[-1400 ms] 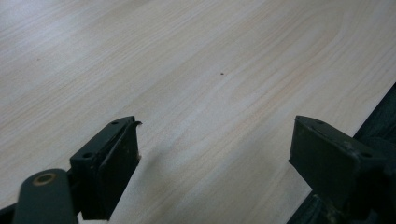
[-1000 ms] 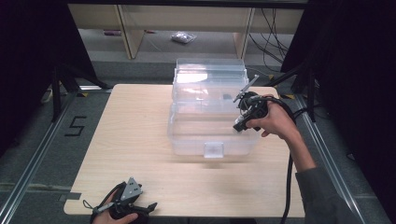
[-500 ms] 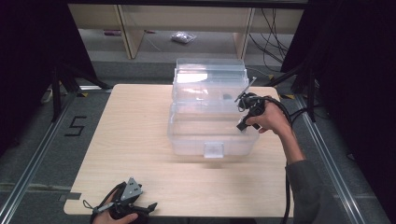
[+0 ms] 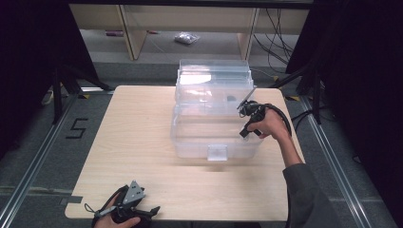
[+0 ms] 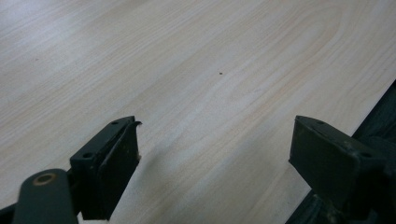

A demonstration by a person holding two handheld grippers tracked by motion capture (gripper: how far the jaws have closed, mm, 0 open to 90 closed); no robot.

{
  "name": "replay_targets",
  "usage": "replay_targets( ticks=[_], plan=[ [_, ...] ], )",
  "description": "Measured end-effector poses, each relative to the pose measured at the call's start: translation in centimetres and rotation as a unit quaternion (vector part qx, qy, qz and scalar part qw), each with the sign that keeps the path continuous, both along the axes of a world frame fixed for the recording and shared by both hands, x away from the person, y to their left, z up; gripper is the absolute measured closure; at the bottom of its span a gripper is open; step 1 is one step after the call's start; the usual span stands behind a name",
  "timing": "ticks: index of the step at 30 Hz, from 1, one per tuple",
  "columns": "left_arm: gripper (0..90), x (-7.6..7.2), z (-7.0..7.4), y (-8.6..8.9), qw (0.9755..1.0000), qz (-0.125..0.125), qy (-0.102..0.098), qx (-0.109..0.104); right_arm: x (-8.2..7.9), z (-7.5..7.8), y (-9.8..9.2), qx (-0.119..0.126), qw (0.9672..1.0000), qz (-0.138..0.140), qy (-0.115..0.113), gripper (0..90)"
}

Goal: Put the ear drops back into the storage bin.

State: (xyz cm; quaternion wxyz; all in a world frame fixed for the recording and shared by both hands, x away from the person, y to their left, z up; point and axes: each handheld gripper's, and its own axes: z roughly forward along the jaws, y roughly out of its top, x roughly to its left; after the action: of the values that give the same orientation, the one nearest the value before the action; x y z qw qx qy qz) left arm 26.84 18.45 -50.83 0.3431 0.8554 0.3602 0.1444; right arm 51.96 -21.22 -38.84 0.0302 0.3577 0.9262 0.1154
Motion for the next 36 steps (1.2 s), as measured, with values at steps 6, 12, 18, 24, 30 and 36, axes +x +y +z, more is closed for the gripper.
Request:
replay_targets(
  ticks=[6, 12, 18, 24, 30, 36],
  plan=[
    [15.1, 0.0, 0.0, 0.0, 1.0000, -0.005, -0.003, 0.002, 0.3, -1.4, -0.1, 0.002, 0.9999, -0.003, 0.009, 60.1],
    [15.1, 0.0, 0.0, 0.0, 1.0000, -0.006, -0.003, 0.002, 0.5, -1.8, 0.0, 0.000, 0.9999, -0.003, 0.014, 60.1],
    [15.1, 0.0, 0.0, 0.0, 1.0000, -0.006, -0.003, 0.002, 0.6, -2.5, 0.0, -0.002, 0.9998, -0.005, 0.020, 60.1],
    [15.1, 0.1, 0.2, 0.2, 0.9997, -0.018, 0.001, 0.019, 0.7, -3.0, 0.0, -0.004, 0.9996, -0.010, 0.026, 60.1],
    [15.1, 0.1, 0.1, 0.2, 0.9998, -0.015, 0.003, 0.016, 0.7, -3.3, 0.1, -0.002, 0.9995, -0.013, 0.027, 60.1],
    [15.1, 0.1, 0.2, 0.3, 0.9997, -0.016, 0.004, 0.020, 0.9, -3.7, 0.1, -0.008, 0.9995, -0.005, 0.030, 60.1]
  ],
)
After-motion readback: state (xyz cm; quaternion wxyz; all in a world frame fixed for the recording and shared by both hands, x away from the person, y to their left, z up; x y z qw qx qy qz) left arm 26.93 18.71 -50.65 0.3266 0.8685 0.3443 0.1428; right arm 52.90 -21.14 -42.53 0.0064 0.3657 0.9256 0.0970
